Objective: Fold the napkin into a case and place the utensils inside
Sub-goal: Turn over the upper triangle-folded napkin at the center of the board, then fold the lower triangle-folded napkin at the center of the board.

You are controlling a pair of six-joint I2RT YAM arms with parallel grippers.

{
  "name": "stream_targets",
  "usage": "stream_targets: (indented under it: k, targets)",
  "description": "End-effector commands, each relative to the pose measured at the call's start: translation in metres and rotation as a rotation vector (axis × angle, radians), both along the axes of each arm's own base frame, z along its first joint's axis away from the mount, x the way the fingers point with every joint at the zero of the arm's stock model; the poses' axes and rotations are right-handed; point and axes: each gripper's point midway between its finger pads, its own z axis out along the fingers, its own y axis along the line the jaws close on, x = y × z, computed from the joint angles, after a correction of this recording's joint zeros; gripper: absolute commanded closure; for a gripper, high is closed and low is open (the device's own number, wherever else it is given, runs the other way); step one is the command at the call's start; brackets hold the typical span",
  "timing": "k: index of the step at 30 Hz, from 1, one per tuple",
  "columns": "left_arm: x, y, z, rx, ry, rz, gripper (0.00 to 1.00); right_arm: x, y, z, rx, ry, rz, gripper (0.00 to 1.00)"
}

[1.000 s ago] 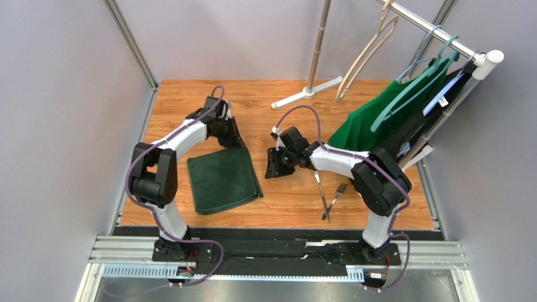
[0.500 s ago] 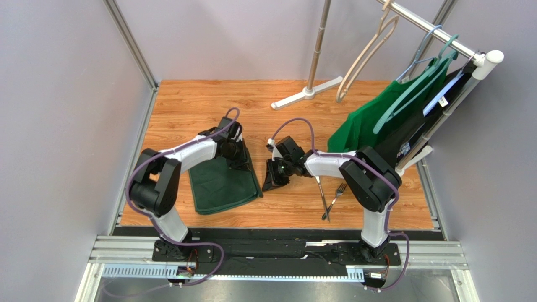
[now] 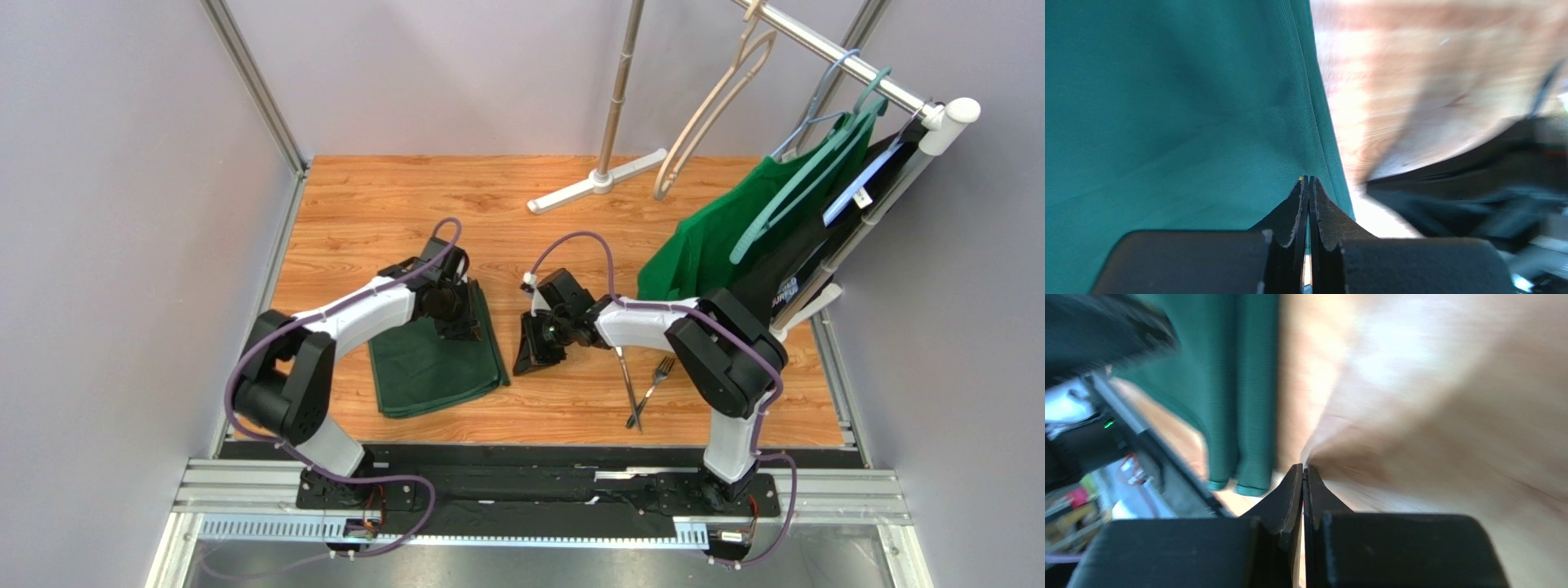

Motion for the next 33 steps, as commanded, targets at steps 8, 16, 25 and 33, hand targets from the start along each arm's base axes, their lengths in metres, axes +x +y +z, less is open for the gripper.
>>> stream_targets:
  k: [8,16,25,33]
  targets:
    - [-0.022,-0.076,-0.035,-0.084,0.105,-0.126,0.97,0.025,-0.072,0.015,-0.199,-0.153,-0.115,0.97]
    - [0.001,-0.151,-0.009,-0.256,0.062,-0.16,0.96,0.039,-0.101,0.027,-0.268,-0.229,-0.141,0.96]
    - [0.012,-0.055,0.044,-0.186,-0.055,-0.029,0.61,0.052,-0.096,0.075,-0.311,-0.404,-0.11,0.87]
    - [0.014,0.072,0.048,-0.199,-0.034,0.135,0.7,0.033,-0.014,0.071,-0.099,-0.292,0.061,0.85]
